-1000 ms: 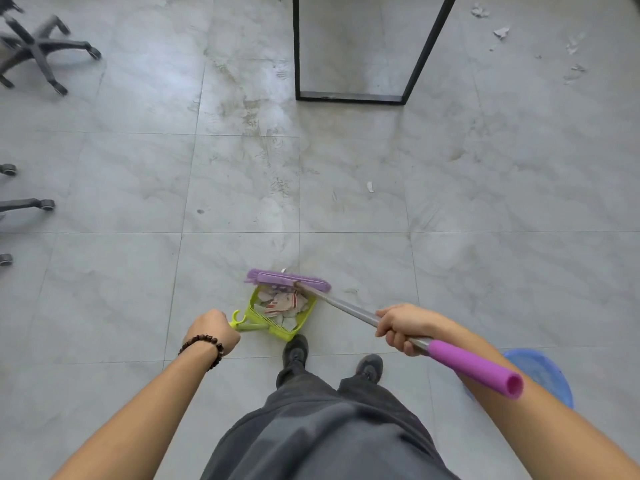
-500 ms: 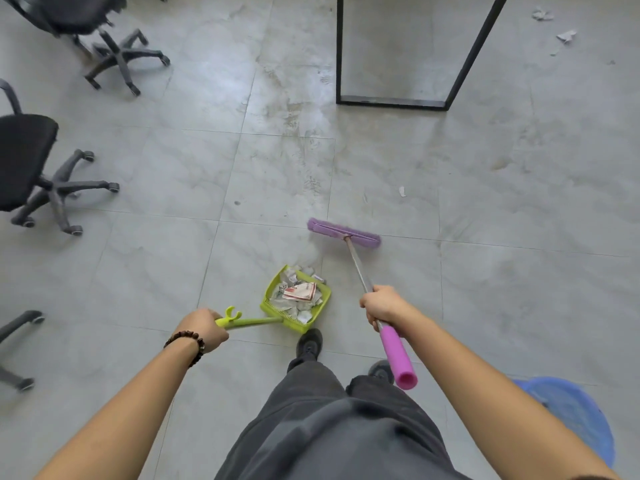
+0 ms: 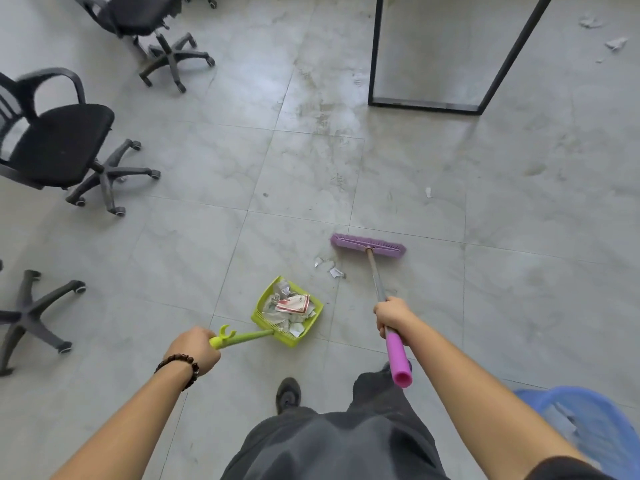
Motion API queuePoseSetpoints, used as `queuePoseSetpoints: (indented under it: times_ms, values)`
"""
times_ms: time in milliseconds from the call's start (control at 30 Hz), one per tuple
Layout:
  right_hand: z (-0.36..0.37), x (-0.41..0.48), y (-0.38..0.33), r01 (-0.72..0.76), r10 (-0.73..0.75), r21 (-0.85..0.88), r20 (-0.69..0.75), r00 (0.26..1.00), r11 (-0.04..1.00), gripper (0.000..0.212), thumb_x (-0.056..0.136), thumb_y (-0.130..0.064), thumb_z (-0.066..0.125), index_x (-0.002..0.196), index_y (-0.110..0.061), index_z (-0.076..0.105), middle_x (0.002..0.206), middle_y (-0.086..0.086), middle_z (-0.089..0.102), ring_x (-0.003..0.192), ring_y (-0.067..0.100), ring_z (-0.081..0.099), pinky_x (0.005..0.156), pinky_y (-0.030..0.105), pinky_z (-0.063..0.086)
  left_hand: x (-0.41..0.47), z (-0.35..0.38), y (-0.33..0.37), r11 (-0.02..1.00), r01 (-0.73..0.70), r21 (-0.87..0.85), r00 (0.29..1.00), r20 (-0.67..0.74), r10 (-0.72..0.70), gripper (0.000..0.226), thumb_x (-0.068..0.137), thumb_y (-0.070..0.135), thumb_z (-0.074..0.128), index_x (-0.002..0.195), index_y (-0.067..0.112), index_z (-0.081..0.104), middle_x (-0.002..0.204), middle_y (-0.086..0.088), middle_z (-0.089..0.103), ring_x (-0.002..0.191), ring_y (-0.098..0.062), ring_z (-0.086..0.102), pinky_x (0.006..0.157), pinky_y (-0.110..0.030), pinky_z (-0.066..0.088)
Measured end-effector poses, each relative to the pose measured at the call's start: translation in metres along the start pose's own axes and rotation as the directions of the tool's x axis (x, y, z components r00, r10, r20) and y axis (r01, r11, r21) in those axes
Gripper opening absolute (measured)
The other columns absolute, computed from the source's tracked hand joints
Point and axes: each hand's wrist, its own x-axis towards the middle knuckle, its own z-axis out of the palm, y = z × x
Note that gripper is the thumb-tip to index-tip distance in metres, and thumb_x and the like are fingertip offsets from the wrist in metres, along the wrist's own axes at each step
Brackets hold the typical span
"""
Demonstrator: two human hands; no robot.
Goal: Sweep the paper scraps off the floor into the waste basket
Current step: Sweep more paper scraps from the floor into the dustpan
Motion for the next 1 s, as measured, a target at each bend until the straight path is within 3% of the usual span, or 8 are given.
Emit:
queuePoseSetpoints:
  times_ms: [233,367,500,633,700,767,867,1000]
  values:
    - [0.082,-0.021,0.010,-0.021,0.018,-0.095,-0.033,0.999,0.995,0.028,0.084,-0.001,0.040,0.109,0.002,0.053,0.061,0.016,0.055,0.044,0.025,0.049,0.048,0.029,0.044,0.026,0.013,-0.064,0.998,-0.065,-0.004,0.997,0.037,0.065,0.014,0.079,0.012,0.055,0.081,0.021,0.066,0.065,0.001,0.059,0.063,-0.018,0.057,0.047,-0.021,0.036]
    - [0.152,-0.053,0.033,-0.003,0.004,-0.386,0.000,1.000,0.922,0.036,0.088,0.001,0.041,0.123,0.003,0.047,0.097,0.024,0.064,0.083,0.038,0.066,0.072,0.041,0.056,0.046,0.007,-0.092,0.997,-0.077,-0.014,0.996,0.034,0.077,0.016,0.079,0.011,0.055,0.084,0.017,0.068,0.068,-0.001,0.061,0.065,-0.021,0.058,0.051,-0.022,0.040]
    - [0.187,-0.106,0.062,-0.037,0.068,-0.497,0.044,0.997,0.867,0.041,0.087,-0.003,0.037,0.128,-0.007,0.042,0.084,0.013,0.056,0.062,0.024,0.057,0.049,0.033,0.051,0.050,-0.001,-0.092,0.992,-0.127,-0.020,0.992,0.015,0.127,0.009,0.081,0.012,0.052,0.076,0.013,0.061,0.068,-0.004,0.059,0.067,-0.024,0.058,0.053,-0.024,0.040]
    - [0.176,-0.141,0.075,-0.092,0.143,-0.298,0.154,0.978,0.950,0.036,0.085,0.000,0.043,0.115,-0.016,0.053,0.061,0.006,0.048,0.040,0.014,0.044,0.037,0.021,0.036,0.047,0.000,-0.085,0.987,-0.157,-0.044,0.987,0.006,0.158,0.022,0.090,0.024,0.052,0.071,0.013,0.053,0.066,-0.003,0.053,0.072,-0.027,0.057,0.059,-0.027,0.042]
    - [0.158,-0.147,0.069,-0.189,0.198,-0.070,0.170,0.965,0.980,0.044,0.088,0.000,0.047,0.122,-0.028,0.050,0.050,0.001,0.041,0.033,0.008,0.035,0.034,0.015,0.030,0.047,-0.002,-0.087,0.985,-0.163,-0.053,0.986,0.009,0.164,0.027,0.091,0.030,0.052,0.070,0.013,0.052,0.066,-0.004,0.052,0.075,-0.028,0.058,0.062,-0.028,0.044]
    - [0.143,-0.156,0.055,-0.232,0.217,0.075,0.175,0.960,0.970,0.044,0.093,-0.002,0.048,0.130,-0.026,0.048,0.050,-0.001,0.038,0.032,0.004,0.031,0.032,0.011,0.025,0.047,-0.005,-0.091,0.985,-0.162,-0.067,0.986,0.014,0.163,0.028,0.090,0.030,0.052,0.068,0.012,0.050,0.067,-0.005,0.054,0.074,-0.028,0.058,0.062,-0.028,0.045]
    - [0.133,-0.163,0.035,-0.207,0.184,0.140,0.162,0.970,0.968,0.047,0.096,-0.005,0.048,0.143,-0.008,0.039,0.047,-0.003,0.035,0.031,0.002,0.029,0.032,0.009,0.022,0.047,-0.001,-0.094,0.985,-0.154,-0.083,0.988,-0.006,0.154,0.021,0.087,0.019,0.054,0.067,0.012,0.050,0.067,-0.005,0.056,0.067,-0.026,0.058,0.057,-0.026,0.043]
    - [0.142,-0.146,0.016,-0.139,0.127,0.104,0.107,0.986,0.985,0.046,0.097,-0.005,0.044,0.143,-0.006,0.038,0.046,-0.003,0.038,0.029,0.003,0.031,0.033,0.010,0.024,0.047,-0.002,-0.092,0.988,-0.136,-0.071,0.991,-0.012,0.136,0.019,0.084,0.012,0.053,0.066,0.012,0.051,0.066,-0.005,0.056,0.061,-0.023,0.054,0.055,-0.026,0.040]
